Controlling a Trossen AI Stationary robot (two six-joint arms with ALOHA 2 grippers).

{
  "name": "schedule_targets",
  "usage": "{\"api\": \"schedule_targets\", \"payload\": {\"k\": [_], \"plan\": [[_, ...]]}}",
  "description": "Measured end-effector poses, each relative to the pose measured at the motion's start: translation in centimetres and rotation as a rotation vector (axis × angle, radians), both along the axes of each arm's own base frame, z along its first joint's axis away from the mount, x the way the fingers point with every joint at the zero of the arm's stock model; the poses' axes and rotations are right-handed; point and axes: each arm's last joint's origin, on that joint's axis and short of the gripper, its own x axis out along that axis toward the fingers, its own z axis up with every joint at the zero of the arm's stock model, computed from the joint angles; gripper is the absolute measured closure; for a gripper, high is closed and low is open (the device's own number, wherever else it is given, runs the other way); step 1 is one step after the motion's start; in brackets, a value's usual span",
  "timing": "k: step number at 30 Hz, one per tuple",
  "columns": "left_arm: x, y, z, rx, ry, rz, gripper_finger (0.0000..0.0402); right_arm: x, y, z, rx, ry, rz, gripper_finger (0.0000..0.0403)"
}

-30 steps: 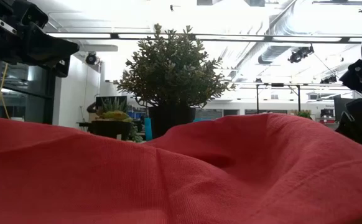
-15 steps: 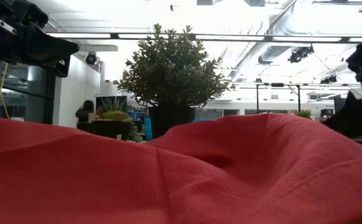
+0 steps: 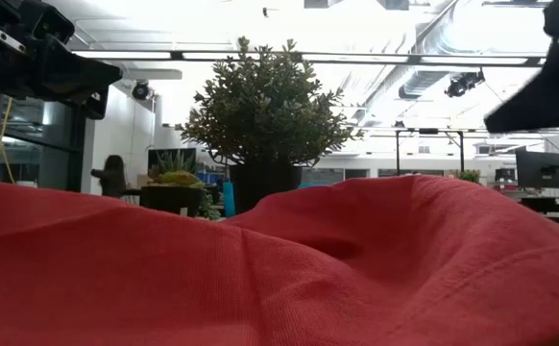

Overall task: Pick and placing Produce into tupperware
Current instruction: Put the left blueberry into the blue bin

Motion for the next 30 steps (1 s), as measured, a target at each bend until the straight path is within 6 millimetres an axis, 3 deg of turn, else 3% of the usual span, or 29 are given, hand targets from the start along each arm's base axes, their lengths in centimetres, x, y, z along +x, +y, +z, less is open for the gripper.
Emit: {"api": "schedule_targets", "payload": {"k": [12, 22, 25, 30], "plan": [[0.0, 0.0, 0.0, 0.0, 0.001, 0.001, 0.0401, -1.9, -2.4, 8.4, 0.094, -0.15, 0.166, 0.0352], [0.0, 0.0, 0.0, 0.0, 0.0, 0.001, 0.0401, -3.2, -5.5, 13.1, 0.119, -0.277, 0.252, 0.0352], [0.0, 0.0, 0.0, 0.0, 0.0, 0.001, 0.0401, -3.6, -6.4, 14.5, 0.116, -0.311, 0.275, 0.0352], [0.0, 0.0, 0.0, 0.0, 0.0, 0.001, 0.0401, -4.0, -7.5, 18.6, 0.042, -0.352, 0.297, 0.0352]]}}
